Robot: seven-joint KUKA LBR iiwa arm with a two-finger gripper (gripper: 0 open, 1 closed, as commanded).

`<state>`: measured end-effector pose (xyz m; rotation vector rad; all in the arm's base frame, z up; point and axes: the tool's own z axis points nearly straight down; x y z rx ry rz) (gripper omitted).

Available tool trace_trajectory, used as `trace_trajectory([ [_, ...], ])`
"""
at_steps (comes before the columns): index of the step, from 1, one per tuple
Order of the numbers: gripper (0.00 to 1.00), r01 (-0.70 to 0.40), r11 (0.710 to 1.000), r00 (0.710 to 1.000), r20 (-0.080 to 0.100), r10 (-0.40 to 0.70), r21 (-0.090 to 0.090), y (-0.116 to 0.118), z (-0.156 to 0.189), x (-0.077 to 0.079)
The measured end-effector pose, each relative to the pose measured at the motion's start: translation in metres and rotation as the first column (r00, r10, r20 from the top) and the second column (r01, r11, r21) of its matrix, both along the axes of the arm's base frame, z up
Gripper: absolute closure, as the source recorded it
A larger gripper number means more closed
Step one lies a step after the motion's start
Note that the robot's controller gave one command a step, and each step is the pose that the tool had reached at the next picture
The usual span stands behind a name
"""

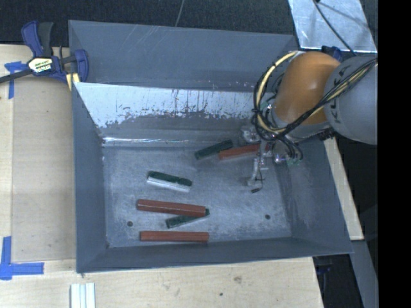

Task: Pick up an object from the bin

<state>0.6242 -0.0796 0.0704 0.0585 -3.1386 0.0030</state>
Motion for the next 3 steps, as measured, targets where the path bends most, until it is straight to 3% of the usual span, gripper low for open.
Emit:
trace_trajectory([
  [1, 0.00, 0.172, 0.985, 0.985, 0.000, -0.172, 0.004, -0.0022, -0.0003, -0.0015],
  [2, 1.00, 0.019, 1.000, 1.000, 0.007, -0.019, 0.001, -0.0015, 0.0012, 0.0012],
  [3, 1.00, 0.001, 1.000, 1.000, 0.007, -0.001, 0.001, -0.0008, 0.0013, 0.0013],
])
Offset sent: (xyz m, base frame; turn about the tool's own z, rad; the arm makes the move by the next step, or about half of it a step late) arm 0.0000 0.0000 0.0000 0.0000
